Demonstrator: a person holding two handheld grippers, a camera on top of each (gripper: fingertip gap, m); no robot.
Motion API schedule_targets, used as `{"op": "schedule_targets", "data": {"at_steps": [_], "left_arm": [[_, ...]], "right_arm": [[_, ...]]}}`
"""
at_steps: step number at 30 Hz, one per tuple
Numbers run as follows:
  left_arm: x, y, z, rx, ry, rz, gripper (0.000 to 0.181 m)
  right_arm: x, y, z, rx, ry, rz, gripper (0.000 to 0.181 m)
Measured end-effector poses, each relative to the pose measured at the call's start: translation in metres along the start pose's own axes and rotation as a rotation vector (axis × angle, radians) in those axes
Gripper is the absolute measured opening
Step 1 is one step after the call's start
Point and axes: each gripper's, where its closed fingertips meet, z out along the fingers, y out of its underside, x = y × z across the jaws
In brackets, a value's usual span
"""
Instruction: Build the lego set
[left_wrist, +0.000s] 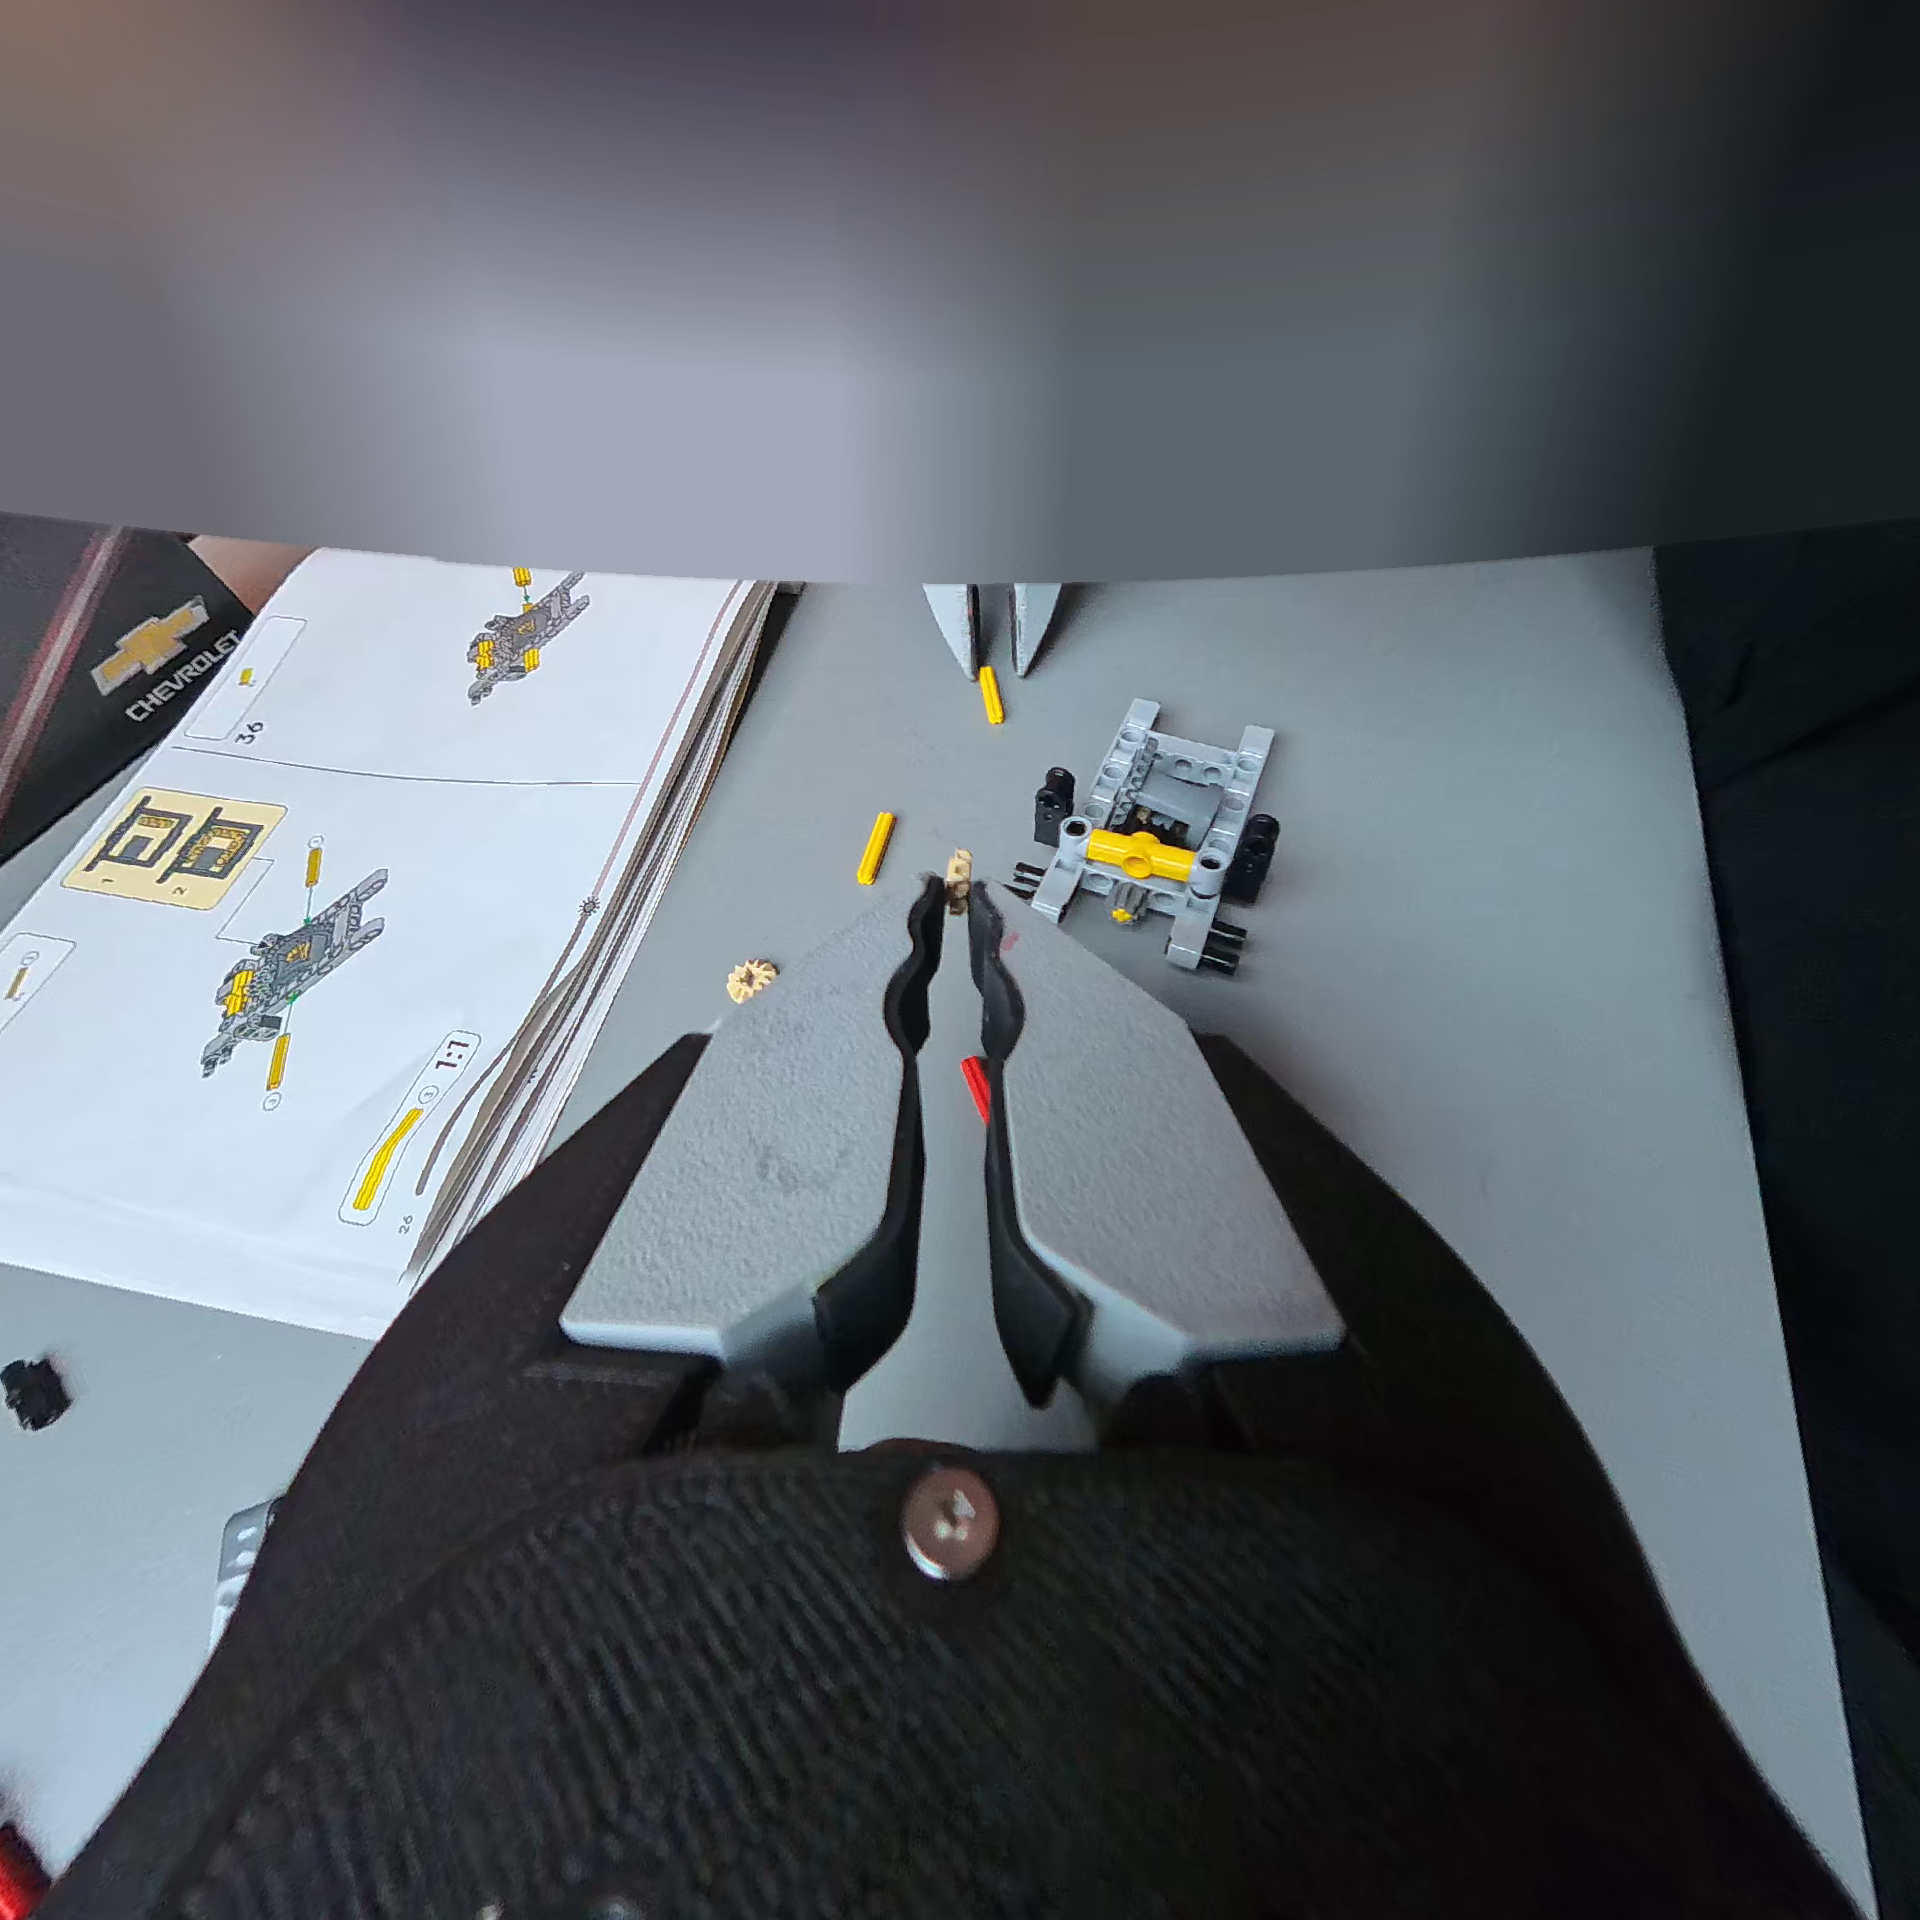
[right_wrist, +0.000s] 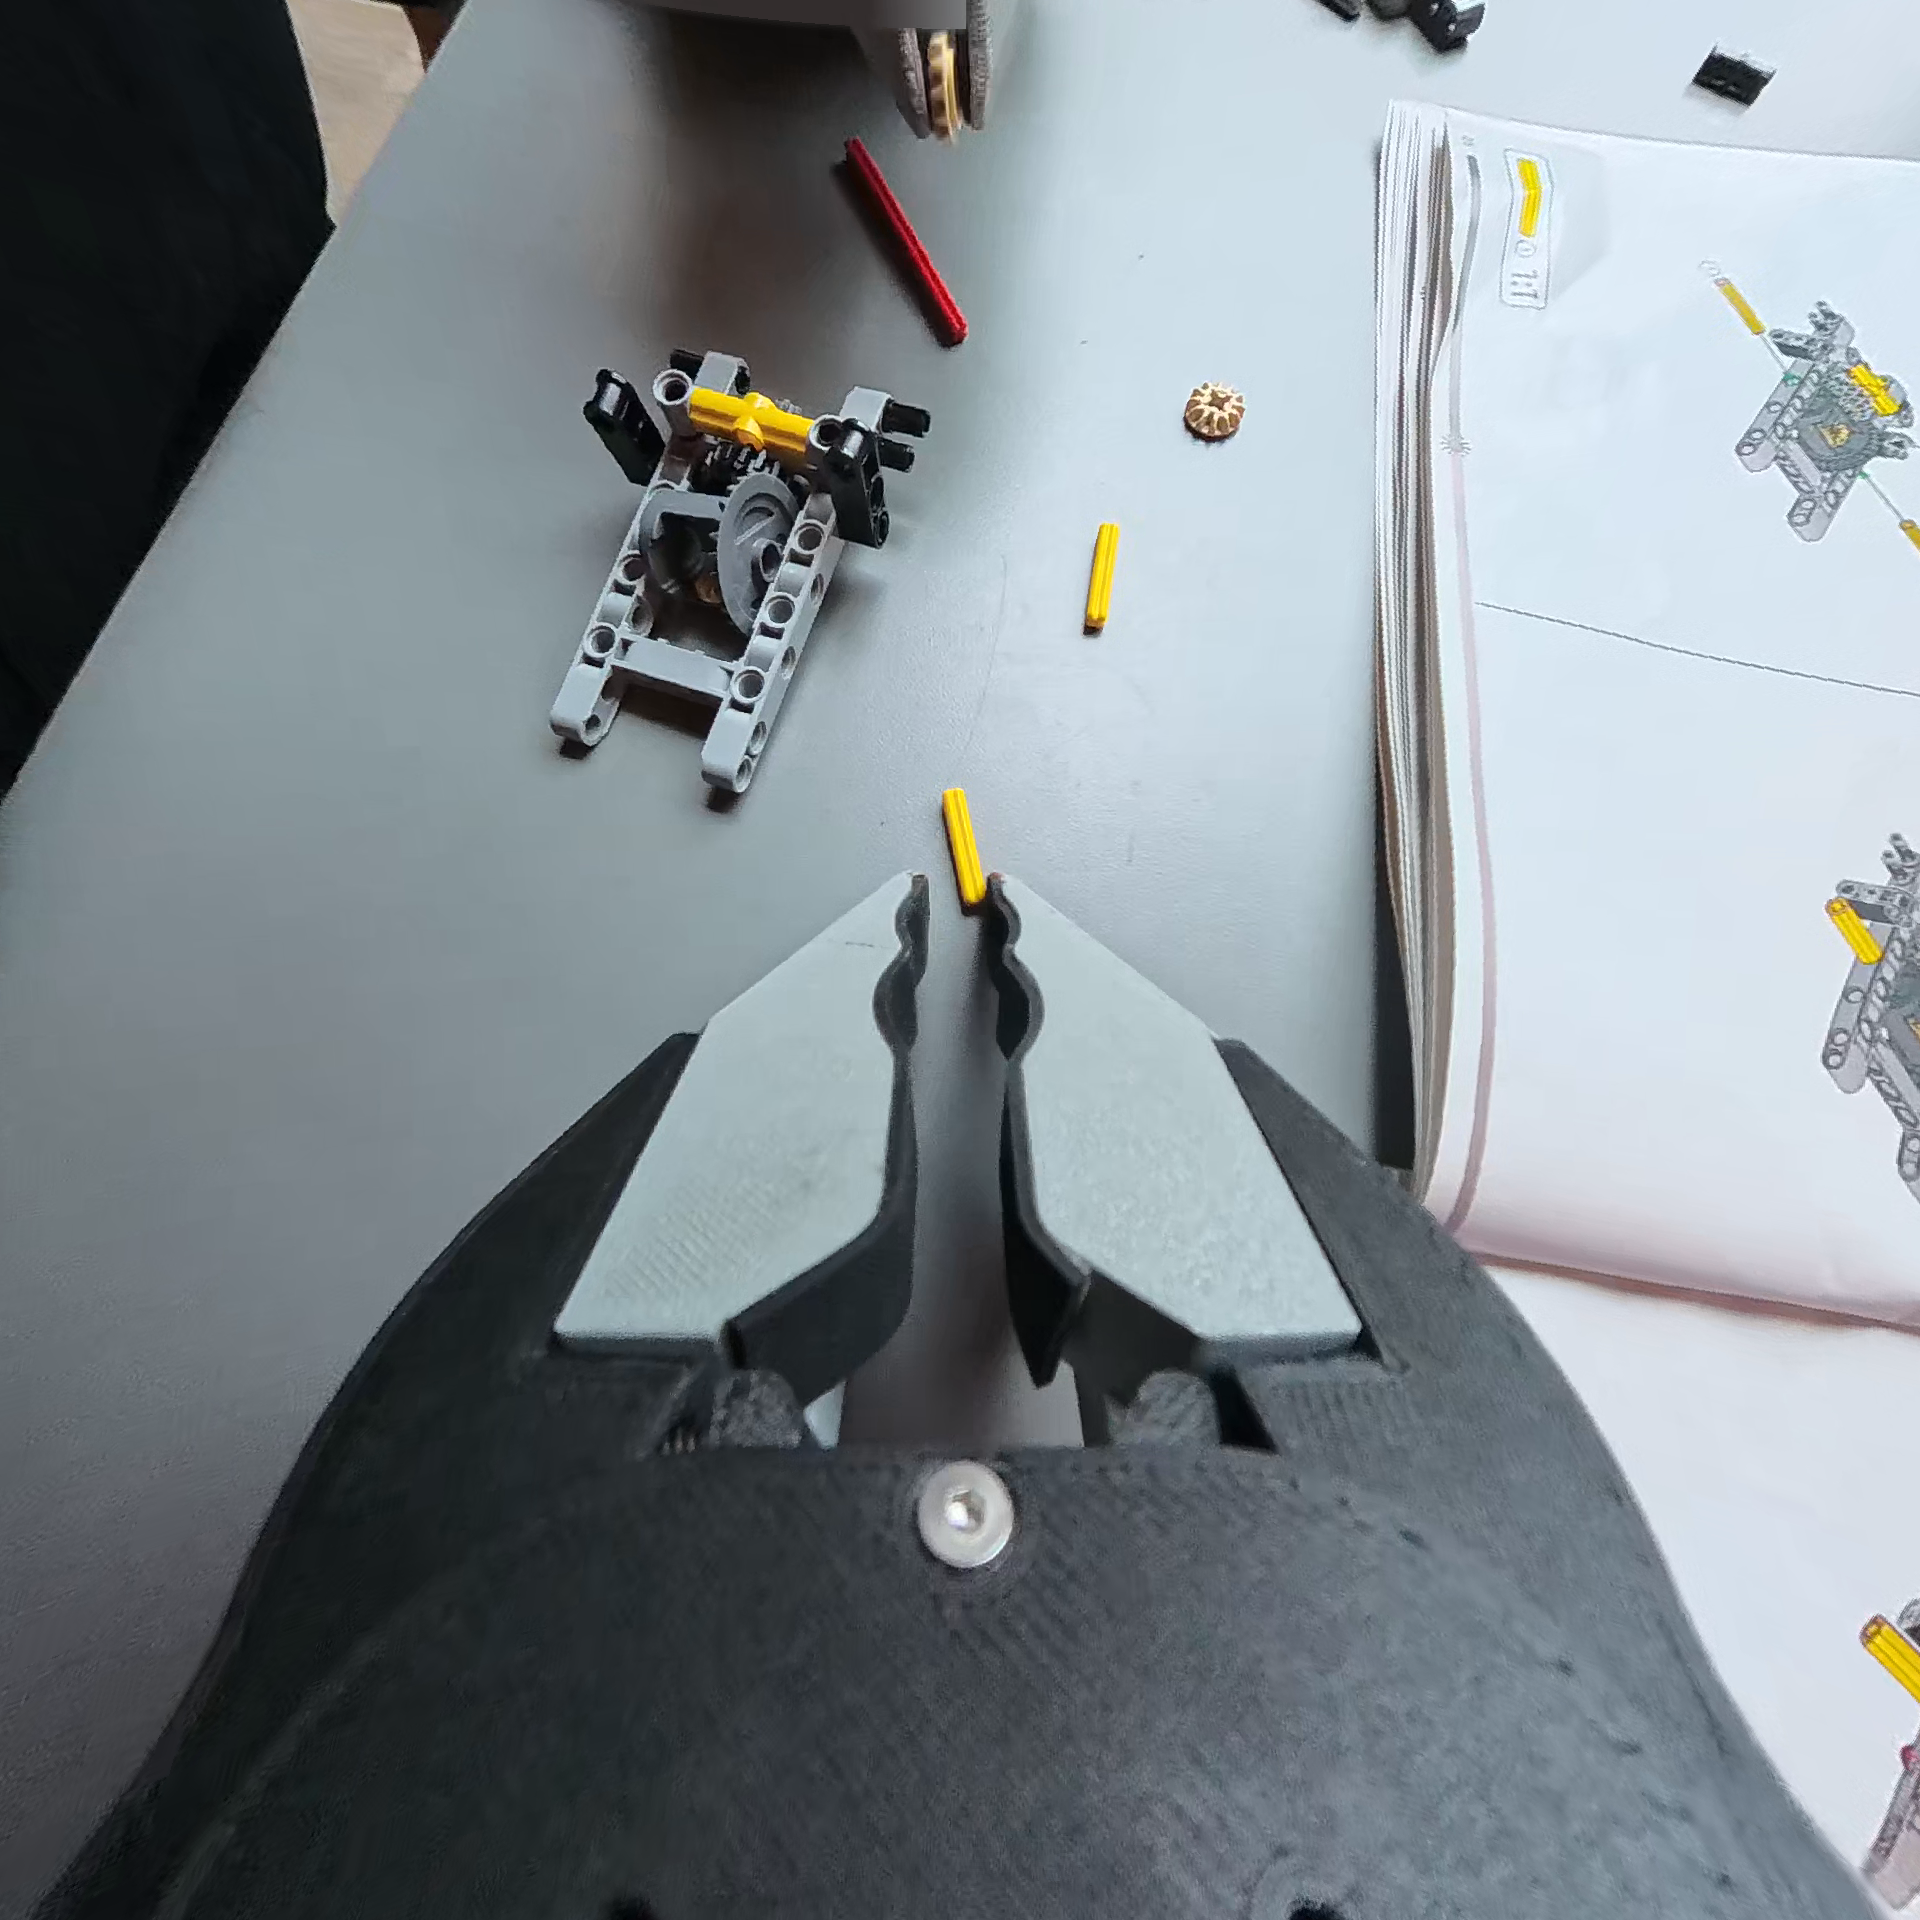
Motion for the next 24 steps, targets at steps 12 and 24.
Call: {"op": "schedule_targets", "data": {"at_steps": [12,24], "left_arm": [[0.002,0.002,0.002,-0.018,0.012,0.009,0.001],[0.003,0.006,0.005,-0.050,0.019,0.009,0.001]], "right_arm": [[0.011,0.001,-0.001,-0.038,0.041,-0.015,0.013],[-0.020,-0.038,0.005,0.093,0.006,0.082,0.015]]}}
